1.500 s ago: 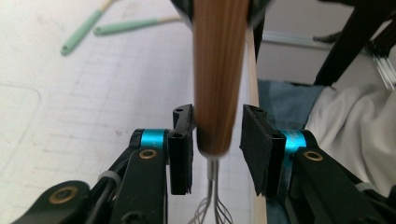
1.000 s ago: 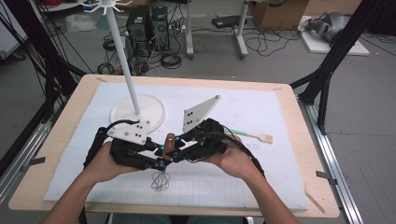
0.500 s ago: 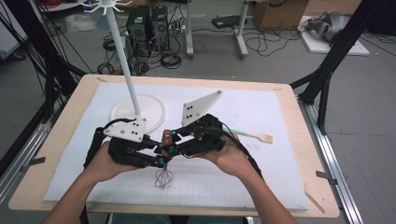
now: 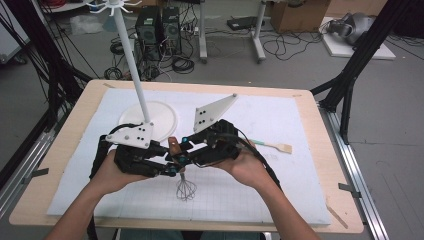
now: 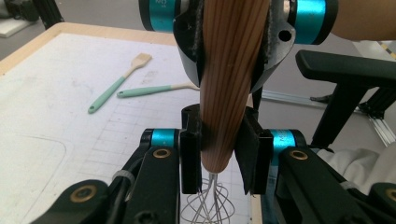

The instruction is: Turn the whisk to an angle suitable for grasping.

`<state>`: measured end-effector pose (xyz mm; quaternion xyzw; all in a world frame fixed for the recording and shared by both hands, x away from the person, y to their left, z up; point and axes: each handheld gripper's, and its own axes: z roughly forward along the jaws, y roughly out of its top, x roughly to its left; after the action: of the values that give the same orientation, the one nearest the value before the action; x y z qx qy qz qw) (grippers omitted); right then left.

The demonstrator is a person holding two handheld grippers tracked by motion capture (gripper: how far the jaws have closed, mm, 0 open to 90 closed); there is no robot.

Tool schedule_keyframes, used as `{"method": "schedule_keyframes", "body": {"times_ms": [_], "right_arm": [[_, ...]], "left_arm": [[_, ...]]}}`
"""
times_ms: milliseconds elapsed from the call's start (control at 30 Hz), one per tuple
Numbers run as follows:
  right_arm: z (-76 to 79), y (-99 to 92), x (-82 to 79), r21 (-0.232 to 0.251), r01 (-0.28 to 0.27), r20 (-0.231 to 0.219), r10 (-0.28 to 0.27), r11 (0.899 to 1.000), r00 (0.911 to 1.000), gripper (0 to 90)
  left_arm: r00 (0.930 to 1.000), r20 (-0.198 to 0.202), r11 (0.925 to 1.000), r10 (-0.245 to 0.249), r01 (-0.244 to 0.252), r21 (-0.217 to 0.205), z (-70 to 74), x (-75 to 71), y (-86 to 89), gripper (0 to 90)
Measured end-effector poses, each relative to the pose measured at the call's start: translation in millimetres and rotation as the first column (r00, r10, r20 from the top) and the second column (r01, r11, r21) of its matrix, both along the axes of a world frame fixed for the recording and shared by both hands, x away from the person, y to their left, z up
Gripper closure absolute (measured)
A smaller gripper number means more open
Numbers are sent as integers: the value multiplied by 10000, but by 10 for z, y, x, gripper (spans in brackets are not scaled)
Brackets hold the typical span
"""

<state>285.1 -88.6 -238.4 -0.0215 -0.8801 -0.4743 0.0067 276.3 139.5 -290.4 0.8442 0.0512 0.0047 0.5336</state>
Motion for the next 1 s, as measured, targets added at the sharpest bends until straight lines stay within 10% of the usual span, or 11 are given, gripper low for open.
{"method": "schedule_keyframes", "body": {"times_ms": [633, 1000], "right_arm": [[-69, -370, 73, 1345, 1239, -144, -1231, 9831, 9923, 402], [-279, -674, 173, 1429, 2671, -422, -2637, 9530, 9637, 300]], "left_arm": [[9991, 13, 9990, 434, -434, -106, 76, 57, 120, 724], [9977, -22, 9977, 674, -674, -42, 105, 108, 207, 724]]}}
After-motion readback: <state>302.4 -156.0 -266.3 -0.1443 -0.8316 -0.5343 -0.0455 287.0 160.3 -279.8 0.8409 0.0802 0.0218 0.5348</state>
